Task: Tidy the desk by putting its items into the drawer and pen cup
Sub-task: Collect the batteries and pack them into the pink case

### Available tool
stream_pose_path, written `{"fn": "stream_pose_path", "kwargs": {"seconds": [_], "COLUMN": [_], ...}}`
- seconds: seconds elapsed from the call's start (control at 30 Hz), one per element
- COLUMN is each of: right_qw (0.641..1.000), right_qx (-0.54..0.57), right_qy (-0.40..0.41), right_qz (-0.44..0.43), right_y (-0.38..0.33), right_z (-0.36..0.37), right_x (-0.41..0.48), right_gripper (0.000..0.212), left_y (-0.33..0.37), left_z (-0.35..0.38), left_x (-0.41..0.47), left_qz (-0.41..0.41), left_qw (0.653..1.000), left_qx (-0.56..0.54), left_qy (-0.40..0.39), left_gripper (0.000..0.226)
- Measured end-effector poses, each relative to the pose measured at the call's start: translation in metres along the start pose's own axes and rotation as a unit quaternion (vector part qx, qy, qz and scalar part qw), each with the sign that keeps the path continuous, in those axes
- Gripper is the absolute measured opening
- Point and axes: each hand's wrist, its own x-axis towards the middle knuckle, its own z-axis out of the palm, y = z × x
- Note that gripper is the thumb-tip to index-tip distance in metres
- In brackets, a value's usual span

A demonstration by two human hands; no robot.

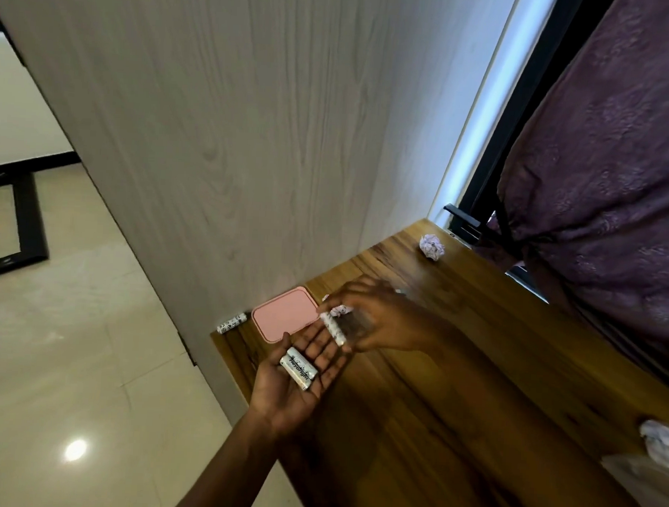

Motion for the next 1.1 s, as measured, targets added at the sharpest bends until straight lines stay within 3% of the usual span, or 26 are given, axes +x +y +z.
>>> {"fn": "stream_pose_path", "kwargs": {"seconds": [0.1, 0.17, 0.2, 0.27, 0.4, 0.47, 0.5, 0.57, 0.63, 0.7, 0.77, 0.87, 0.97, 1.1], "right_qw": [0.994, 0.990, 0.989, 0.986, 0.981, 0.988, 0.996, 0.993, 0.944, 0.901, 0.921, 0.952, 0.943, 0.927], "right_qx": [-0.095, -0.121, -0.129, -0.138, -0.163, -0.121, -0.070, 0.058, 0.165, 0.210, 0.160, 0.042, -0.042, -0.063], "right_qy": [-0.055, -0.063, -0.068, -0.079, -0.094, -0.081, -0.050, 0.099, 0.281, 0.344, 0.284, 0.167, 0.174, 0.197], "right_qz": [-0.020, -0.025, -0.030, -0.041, -0.052, -0.042, -0.035, -0.017, 0.057, 0.159, 0.212, 0.254, 0.280, 0.312], "right_y": [-0.023, -0.035, -0.039, -0.047, -0.066, -0.070, -0.071, -0.067, -0.066, -0.066, -0.064, -0.070, -0.075, -0.079], "right_z": [0.005, 0.006, 0.007, 0.010, 0.017, 0.014, 0.011, 0.009, 0.024, 0.056, 0.096, 0.137, 0.151, 0.158], "right_x": [-0.002, -0.003, -0.003, -0.001, 0.002, 0.002, 0.002, 0.005, 0.018, 0.043, 0.070, 0.100, 0.120, 0.133], "right_gripper": [0.059, 0.059, 0.059, 0.061, 0.063, 0.069, 0.070, 0.060, 0.040, 0.024, 0.021, 0.038, 0.050, 0.069], "left_y": [-0.002, -0.002, -0.002, -0.003, -0.003, -0.001, 0.000, 0.005, 0.011, 0.019, 0.030, 0.049, 0.066, 0.077], "left_z": [0.006, 0.010, 0.012, 0.012, 0.013, 0.011, 0.011, 0.001, -0.015, -0.031, -0.048, -0.060, -0.064, -0.067], "left_x": [-0.011, -0.016, -0.020, -0.023, -0.032, -0.038, -0.042, -0.048, -0.057, -0.072, -0.084, -0.102, -0.116, -0.125], "left_qz": [-0.002, -0.016, -0.020, -0.020, 0.004, 0.010, 0.019, 0.050, 0.079, 0.114, 0.142, 0.211, 0.225, 0.180], "left_qw": [1.000, 0.999, 0.998, 0.998, 0.999, 1.000, 1.000, 0.999, 0.997, 0.993, 0.988, 0.974, 0.970, 0.983], "left_qx": [0.014, 0.033, 0.038, 0.022, -0.004, 0.002, 0.006, 0.010, 0.013, 0.028, 0.048, 0.087, 0.097, 0.047], "left_qy": [-0.009, 0.016, 0.035, 0.054, 0.049, 0.018, 0.001, 0.005, 0.011, 0.020, 0.029, 0.009, -0.010, -0.013], "left_gripper": [0.070, 0.055, 0.046, 0.052, 0.055, 0.047, 0.044, 0.047, 0.050, 0.052, 0.052, 0.052, 0.052, 0.054]}}
